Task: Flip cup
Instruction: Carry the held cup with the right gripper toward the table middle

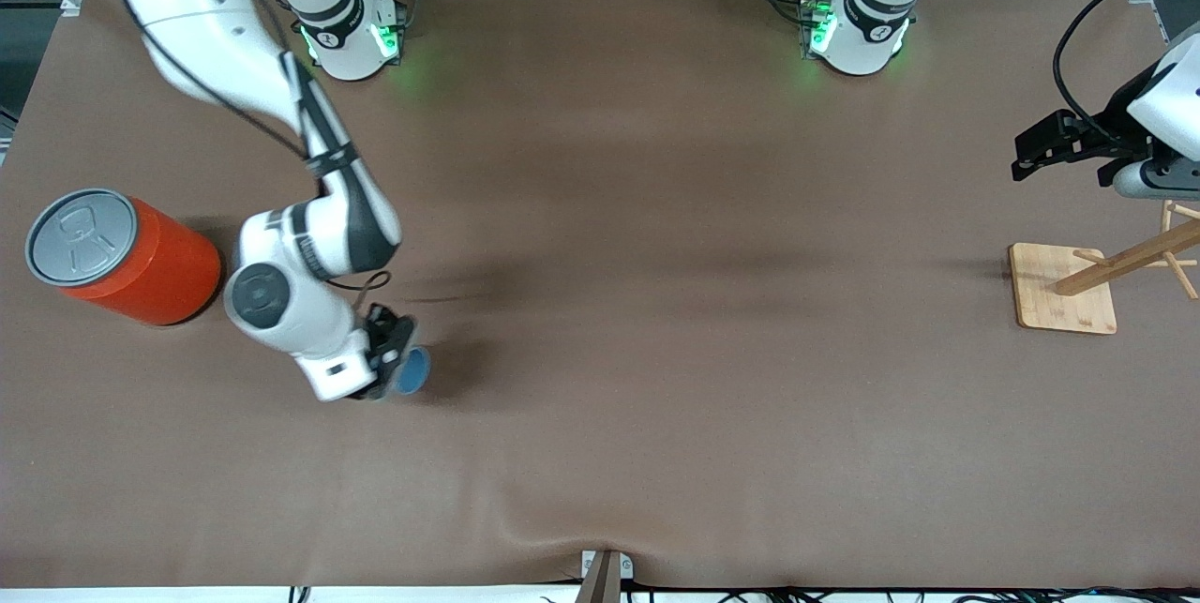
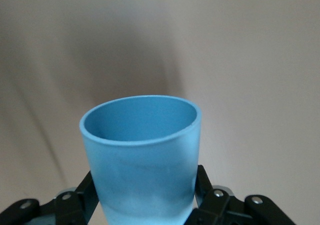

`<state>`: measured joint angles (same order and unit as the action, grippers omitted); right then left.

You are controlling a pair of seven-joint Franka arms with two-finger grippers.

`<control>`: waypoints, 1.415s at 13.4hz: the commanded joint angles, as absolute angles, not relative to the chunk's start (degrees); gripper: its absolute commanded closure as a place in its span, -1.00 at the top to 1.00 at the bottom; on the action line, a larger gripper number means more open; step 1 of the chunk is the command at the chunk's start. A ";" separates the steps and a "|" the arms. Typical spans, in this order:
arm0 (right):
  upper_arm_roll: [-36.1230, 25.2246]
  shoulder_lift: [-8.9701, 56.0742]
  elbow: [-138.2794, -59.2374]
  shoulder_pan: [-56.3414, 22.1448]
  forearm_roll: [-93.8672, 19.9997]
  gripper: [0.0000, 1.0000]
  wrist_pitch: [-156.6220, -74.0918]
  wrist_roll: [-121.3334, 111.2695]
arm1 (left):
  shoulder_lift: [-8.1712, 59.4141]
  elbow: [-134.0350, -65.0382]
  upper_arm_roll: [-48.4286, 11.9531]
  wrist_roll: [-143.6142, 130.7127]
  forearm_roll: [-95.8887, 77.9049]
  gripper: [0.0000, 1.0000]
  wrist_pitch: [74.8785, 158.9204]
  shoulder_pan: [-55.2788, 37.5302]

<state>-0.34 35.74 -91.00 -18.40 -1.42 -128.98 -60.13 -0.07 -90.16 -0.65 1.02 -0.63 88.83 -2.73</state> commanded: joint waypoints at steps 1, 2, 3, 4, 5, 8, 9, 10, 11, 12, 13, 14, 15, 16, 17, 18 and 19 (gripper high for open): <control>-0.53 35.07 -90.71 -26.42 -1.41 -0.33 -129.73 -64.34 | 0.44 -88.95 -0.79 1.41 -1.58 1.00 87.89 -2.46; -0.61 35.42 -89.31 -29.76 -1.23 -0.33 -129.73 -64.25 | 0.44 -88.95 -0.79 1.41 -1.58 1.00 87.89 -2.46; -0.62 36.20 -88.17 -33.45 -1.06 -0.33 -129.73 -64.16 | 0.44 -88.95 -0.79 1.41 -1.58 1.00 87.89 -2.46; -0.70 37.25 -87.63 -36.18 -0.79 -0.33 -129.90 -63.99 | 0.61 -88.95 -0.79 1.32 -1.58 1.00 87.89 -2.55; -0.70 38.22 -86.58 -38.47 -0.62 -0.33 -130.16 -63.03 | 0.70 -88.95 -0.79 1.32 -1.76 1.00 87.89 -2.55; -0.97 40.68 -84.30 -43.32 0.26 -0.33 -130.43 -57.24 | 1.14 -89.12 -0.79 1.41 -2.37 1.00 87.89 -2.37; -1.05 42.17 -82.63 -44.37 1.48 -0.33 -130.43 -55.74 | 1.23 -89.12 -0.79 1.41 -2.37 1.00 87.80 -2.37; -1.05 43.93 -80.79 -44.56 2.71 -0.33 -130.43 -54.50 | 1.32 -89.03 -0.79 1.41 -2.46 1.00 87.63 -2.46; -1.05 45.16 -79.99 -44.56 3.16 -0.32 -130.43 -53.19 | 1.32 -89.12 -0.79 1.41 -2.46 1.00 87.54 -2.55; -1.05 46.05 -79.37 -44.56 3.25 -0.31 -130.52 -51.78 | 1.41 -89.21 -0.79 1.41 -2.63 1.00 87.45 -2.64; -1.14 47.01 -78.58 -44.56 3.34 -0.31 -130.52 -50.20 | 1.75 -89.21 -0.79 1.49 -3.25 1.00 86.76 -2.64; -1.14 48.15 -77.36 -44.56 4.04 -0.30 -130.52 -48.88 | 1.93 -89.12 -0.79 1.49 -3.86 1.00 86.40 -2.64; -1.23 49.30 -76.21 -44.56 4.83 -0.26 -130.52 -47.91 | 1.93 -89.12 -0.79 1.49 -3.95 1.00 86.40 -2.55; -1.32 49.92 -75.94 -44.56 5.18 -0.19 -130.52 -47.12 | 1.93 -89.12 -0.79 1.67 -3.96 1.00 86.40 -2.64; -1.58 50.36 -75.94 -44.56 5.27 0.10 -130.95 -45.89 | 1.93 -89.12 -0.79 1.67 -3.96 1.00 86.40 -2.72; -1.58 50.45 -76.02 -44.56 5.45 0.60 -131.91 -45.53 | 2.02 -89.12 -0.79 1.67 -3.96 1.00 86.40 -2.81; -1.58 50.45 -76.11 -44.47 5.62 0.96 -132.62 -45.53 | 2.02 -89.12 -0.79 1.76 -3.96 1.00 86.40 -2.81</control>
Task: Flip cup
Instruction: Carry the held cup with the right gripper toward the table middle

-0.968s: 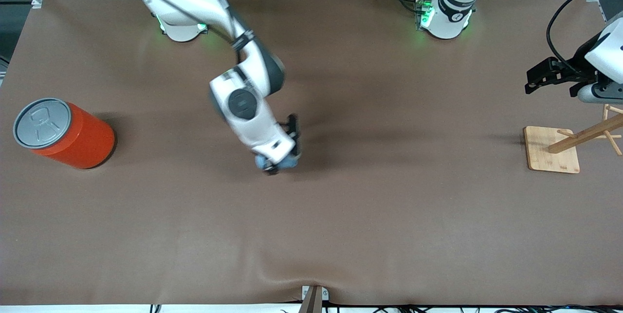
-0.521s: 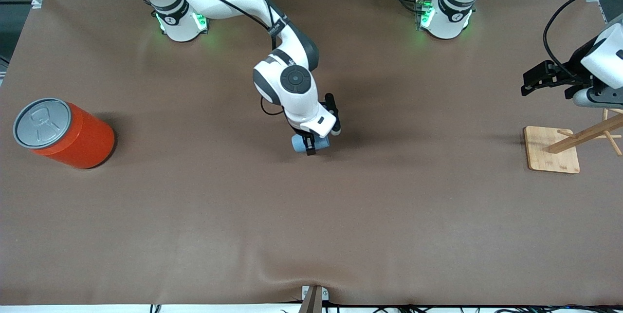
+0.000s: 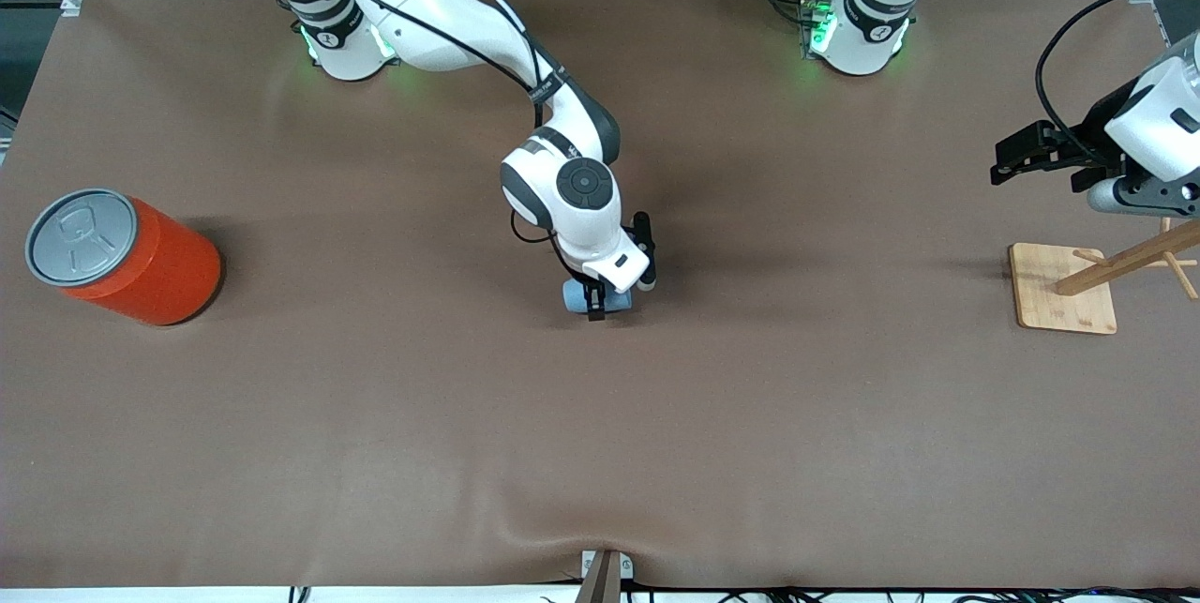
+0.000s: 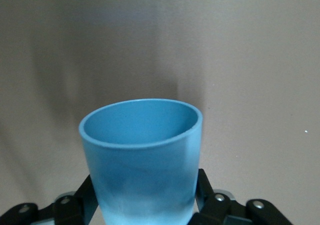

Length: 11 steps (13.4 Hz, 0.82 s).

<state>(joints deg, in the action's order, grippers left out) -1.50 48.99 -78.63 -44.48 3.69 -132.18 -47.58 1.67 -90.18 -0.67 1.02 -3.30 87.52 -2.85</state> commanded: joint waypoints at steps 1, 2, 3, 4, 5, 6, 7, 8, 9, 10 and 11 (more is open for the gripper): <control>-1.58 50.36 -76.11 -44.39 5.62 1.00 -132.63 -45.53 | 2.02 -89.12 -0.79 1.76 -3.96 1.00 86.40 -2.81; -1.50 49.93 -76.11 -44.38 5.62 1.00 -132.63 -45.44 | 2.02 -89.12 -0.79 1.76 -3.96 1.00 86.40 -2.81; -1.49 49.14 -76.11 -44.47 5.54 1.00 -132.19 -45.44 | 2.02 -89.03 -0.79 1.76 -3.96 1.00 86.40 -2.81; -1.49 48.35 -76.11 -44.39 5.28 1.00 -131.93 -45.35 | 2.02 -89.12 -0.79 1.84 -3.96 1.00 86.40 -2.81; -1.41 47.12 -76.11 -44.30 5.10 1.00 -131.58 -45.44 | 2.11 -89.03 -0.79 1.85 -3.96 1.00 86.40 -2.90; -1.32 45.54 -76.11 -44.47 4.92 1.00 -130.01 -45.35 | 2.11 -88.95 -0.79 1.76 -4.04 1.00 86.40 -3.07; -1.23 43.96 -76.03 -44.56 4.57 1.00 -128.16 -45.26 | 2.11 -88.95 -0.88 1.67 -5.00 1.00 86.40 -3.08; -1.14 42.21 -75.94 -44.47 4.48 1.00 -126.67 -44.05 | 2.46 -89.03 -0.79 1.76 -7.10 1.00 86.40 -2.90; -1.23 40.10 -75.94 -44.39 4.48 1.00 -125.26 -42.12 | 4.03 -89.03 -0.79 1.84 -10.08 1.00 86.40 -2.20; -1.23 38.16 -75.94 -43.95 4.48 1.00 -123.94 -39.58 | 4.74 -89.21 -0.70 1.85 -13.67 1.00 86.48 -1.94; -1.40 36.49 -76.02 -43.42 4.48 1.00 -123.14 -37.38 | 5.70 -89.30 -0.70 1.85 -15.71 1.00 86.48 -1.85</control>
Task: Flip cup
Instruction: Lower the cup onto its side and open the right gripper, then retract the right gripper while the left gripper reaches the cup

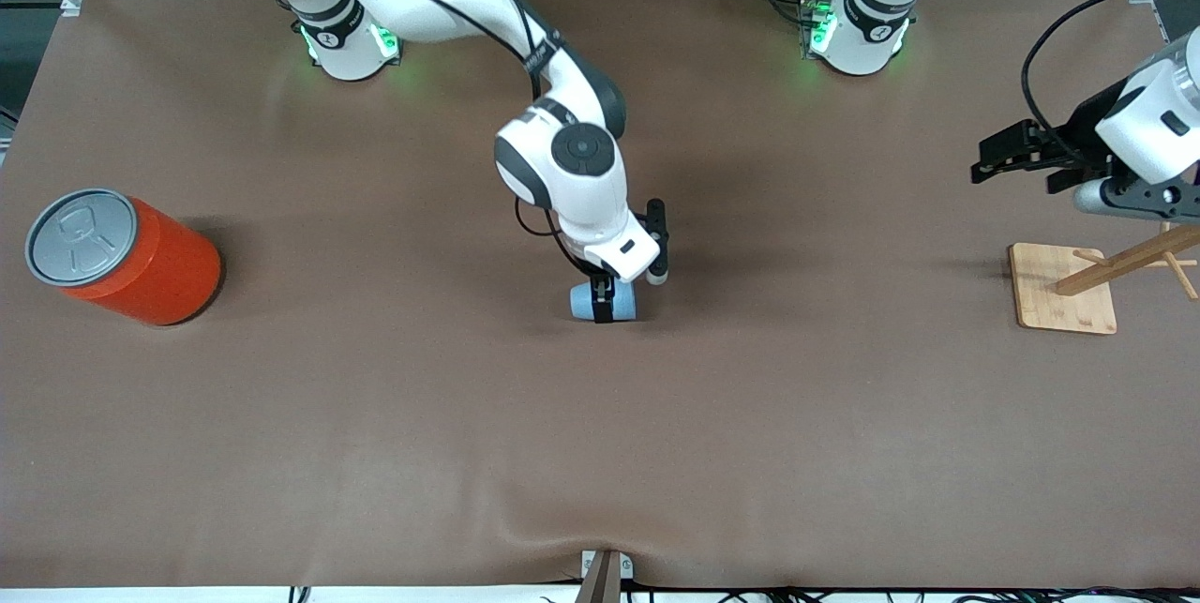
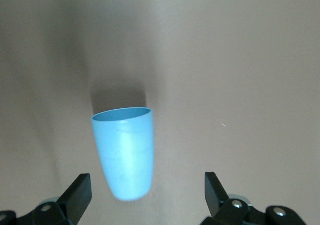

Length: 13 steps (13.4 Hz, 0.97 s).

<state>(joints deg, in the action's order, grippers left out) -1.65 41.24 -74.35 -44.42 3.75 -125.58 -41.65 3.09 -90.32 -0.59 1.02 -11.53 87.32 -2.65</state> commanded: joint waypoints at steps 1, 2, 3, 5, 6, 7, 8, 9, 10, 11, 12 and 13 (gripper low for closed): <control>-1.49 35.00 -76.11 -41.94 4.48 1.00 -122.09 -35.35 | 6.50 -89.30 -0.70 1.85 -17.12 1.00 86.57 -1.93; -1.49 33.50 -76.03 -39.92 4.48 1.00 -119.99 -33.16 | 7.55 -89.64 -0.70 1.85 -18.97 1.00 86.83 -1.93; -1.49 32.09 -76.11 -37.29 4.48 1.00 -118.06 -31.57 | 8.69 -90.61 -0.70 1.85 -21.77 1.00 87.44 -1.93; -1.76 29.63 -76.11 -32.63 5.27 1.00 -114.80 -30.33 | 9.84 -94.37 -0.70 1.93 -28.09 1.00 90.77 -1.93; -2.45 28.92 -76.11 -29.56 5.27 1.00 -113.57 -30.32 | 10.71 -96.22 -0.79 2.02 -31.17 1.00 92.97 -2.02; -2.90 27.96 -76.64 -26.14 5.27 1.00 -113.29 -30.24 | 12.20 -97.55 -0.79 2.11 -35.03 1.00 95.25 -2.46; -2.90 26.82 -77.68 -23.06 5.27 1.00 -112.68 -30.23 | 13.43 -98.43 -0.88 2.72 -37.50 1.00 96.84 -2.81; -2.90 25.24 -78.74 -20.59 5.27 1.00 -111.20 -29.80 | 14.58 -99.39 -1.31 3.33 -40.05 1.00 98.42 -3.16; -2.90 24.09 -79.10 -18.57 5.27 1.00 -108.48 -27.88 | 15.37 -100.80 -2.71 4.21 -43.38 1.00 100.61 -3.25; -2.99 23.21 -79.10 -17.15 5.45 1.00 -104.80 -24.73 | 15.55 -102.90 -4.03 5.52 -46.20 1.00 104.12 -3.34; -3.42 22.59 -79.10 -16.44 5.97 1.00 -102.50 -21.74 | 15.82 -104.83 -5.70 7.02 -48.23 1.00 107.89 -3.51; -4.12 22.24 -79.19 -16.44 6.93 1.00 -101.00 -20.23 | 16.69 -105.72 -7.63 7.73 -49.56 1.00 110.97 -3.60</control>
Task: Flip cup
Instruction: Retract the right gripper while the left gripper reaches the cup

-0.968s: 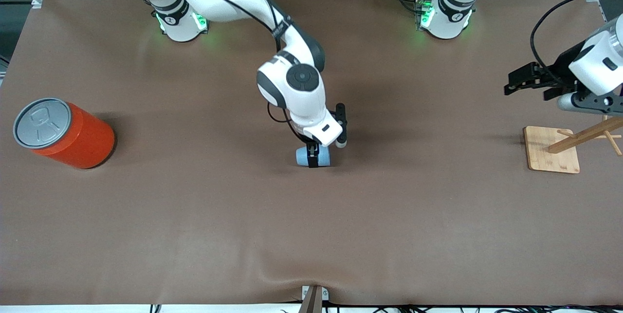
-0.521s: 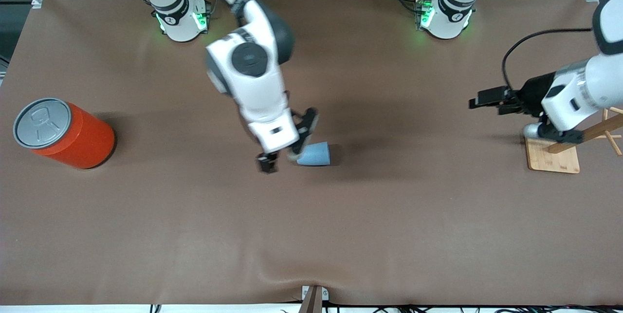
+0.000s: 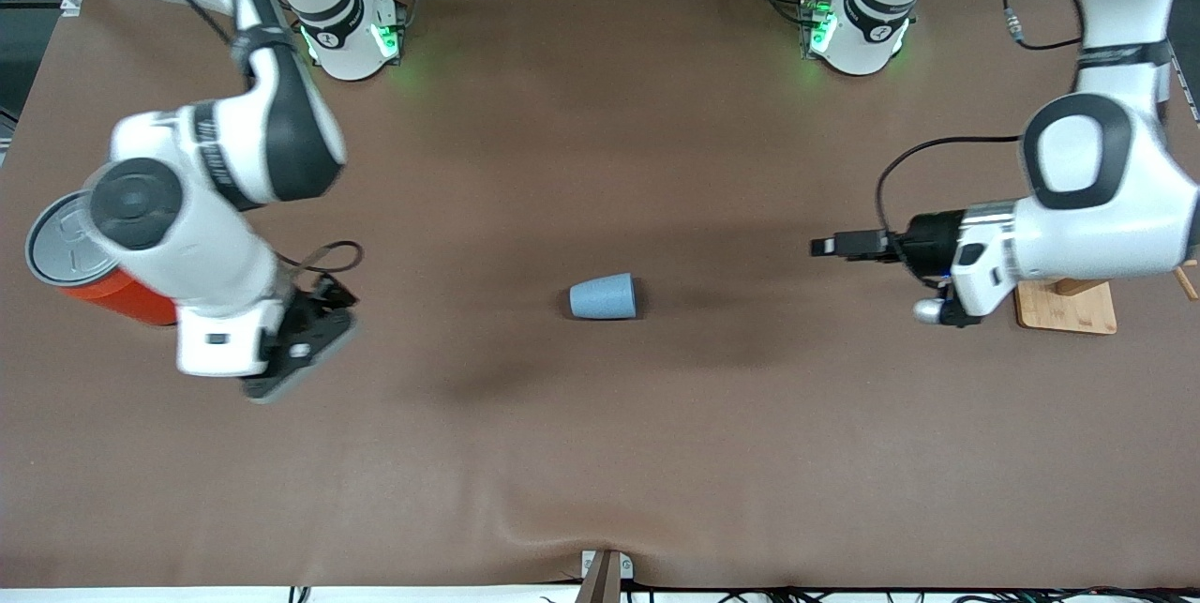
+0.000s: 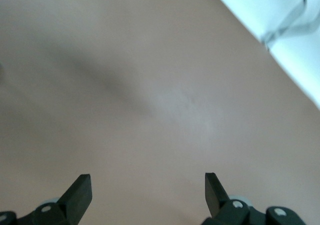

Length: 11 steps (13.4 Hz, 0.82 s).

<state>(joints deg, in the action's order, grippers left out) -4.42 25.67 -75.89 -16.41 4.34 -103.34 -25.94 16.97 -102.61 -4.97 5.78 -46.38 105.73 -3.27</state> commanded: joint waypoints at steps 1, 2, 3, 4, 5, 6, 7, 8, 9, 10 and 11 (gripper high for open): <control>-4.65 21.80 -79.19 -16.44 7.73 1.00 -99.86 -18.91 | 18.09 -106.08 -9.21 7.82 -50.53 1.00 113.96 -3.69; -5.44 21.36 -79.19 -16.17 7.73 1.00 -99.23 -16.37 | 19.58 -106.08 -10.45 8.08 -51.76 1.00 116.17 -3.87; -6.06 21.10 -79.28 -15.39 7.65 1.00 -99.23 -13.82 | 20.99 -106.08 -11.85 8.87 -54.20 1.00 117.93 -3.87; -6.15 20.92 -79.36 -14.86 7.56 1.00 -99.14 -11.62 | 22.40 -105.91 -12.74 9.92 -57.01 1.00 119.17 -3.95; -6.15 20.22 -80.06 -14.77 7.56 1.00 -98.62 -8.03 | 24.33 -105.56 -13.18 11.67 -59.65 1.00 119.35 -4.30; -6.24 19.69 -80.76 -14.77 7.65 1.00 -98.53 -3.30 | 26.26 -105.47 -13.18 14.21 -62.98 1.00 119.79 -5.00; -6.41 19.34 -81.29 -14.50 7.73 1.00 -98.70 1.36 | 28.02 -105.47 -13.18 17.89 -67.19 1.00 120.93 -5.97; -6.94 19.07 -81.47 -13.37 7.73 1.00 -98.88 2.36 | 29.69 -105.38 -13.18 20.97 -70.19 1.00 121.29 -6.85; -6.86 18.38 -81.91 -11.18 7.39 1.00 -99.05 2.29 | 31.53 -105.12 -13.18 23.70 -73.10 1.00 121.81 -7.46; -6.77 17.76 -82.70 -9.42 6.77 1.00 -98.88 2.20 | 32.94 -104.86 -13.18 25.56 -75.04 1.00 122.60 -8.25; -6.77 16.71 -84.18 -8.45 6.68 1.00 -98.96 2.20 | 34.09 -104.42 -13.18 27.14 -77.23 1.00 123.56 -9.39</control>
